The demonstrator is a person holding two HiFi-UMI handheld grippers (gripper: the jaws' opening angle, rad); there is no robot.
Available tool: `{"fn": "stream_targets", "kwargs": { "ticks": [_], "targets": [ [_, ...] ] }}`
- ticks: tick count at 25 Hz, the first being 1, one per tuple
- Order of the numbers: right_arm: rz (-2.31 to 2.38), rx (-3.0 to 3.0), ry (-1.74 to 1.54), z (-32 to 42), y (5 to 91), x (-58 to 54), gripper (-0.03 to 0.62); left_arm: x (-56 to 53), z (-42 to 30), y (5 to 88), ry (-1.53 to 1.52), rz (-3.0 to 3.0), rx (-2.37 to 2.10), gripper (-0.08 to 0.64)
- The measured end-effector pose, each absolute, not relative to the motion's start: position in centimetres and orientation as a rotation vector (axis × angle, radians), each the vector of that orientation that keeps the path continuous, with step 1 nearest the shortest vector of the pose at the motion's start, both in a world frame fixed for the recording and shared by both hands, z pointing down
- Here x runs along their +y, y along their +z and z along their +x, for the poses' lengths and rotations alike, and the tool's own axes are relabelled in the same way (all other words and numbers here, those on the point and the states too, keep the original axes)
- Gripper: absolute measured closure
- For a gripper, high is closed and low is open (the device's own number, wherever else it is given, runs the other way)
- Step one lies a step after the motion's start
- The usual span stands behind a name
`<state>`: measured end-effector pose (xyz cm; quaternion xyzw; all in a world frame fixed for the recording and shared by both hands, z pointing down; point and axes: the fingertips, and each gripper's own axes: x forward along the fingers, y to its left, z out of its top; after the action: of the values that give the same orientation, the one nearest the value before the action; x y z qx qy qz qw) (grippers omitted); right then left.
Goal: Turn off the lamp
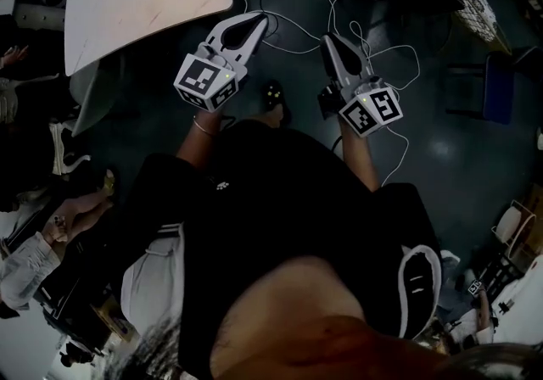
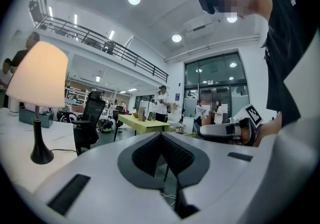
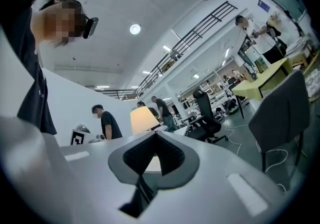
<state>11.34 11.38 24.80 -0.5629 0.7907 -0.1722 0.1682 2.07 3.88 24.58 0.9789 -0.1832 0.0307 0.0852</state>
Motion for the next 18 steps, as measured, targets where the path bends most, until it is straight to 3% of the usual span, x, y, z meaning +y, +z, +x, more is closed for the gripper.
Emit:
{"fn": "stream_targets", "kwargs": {
  "ticks": [18],
  "targets": [
    [-1.447, 2.426, -0.524, 9.5, 24.6, 0.7, 0.592, -4.7, -0.1, 25.6, 0.045, 2.862, -0.728, 0.554]
  ]
}}
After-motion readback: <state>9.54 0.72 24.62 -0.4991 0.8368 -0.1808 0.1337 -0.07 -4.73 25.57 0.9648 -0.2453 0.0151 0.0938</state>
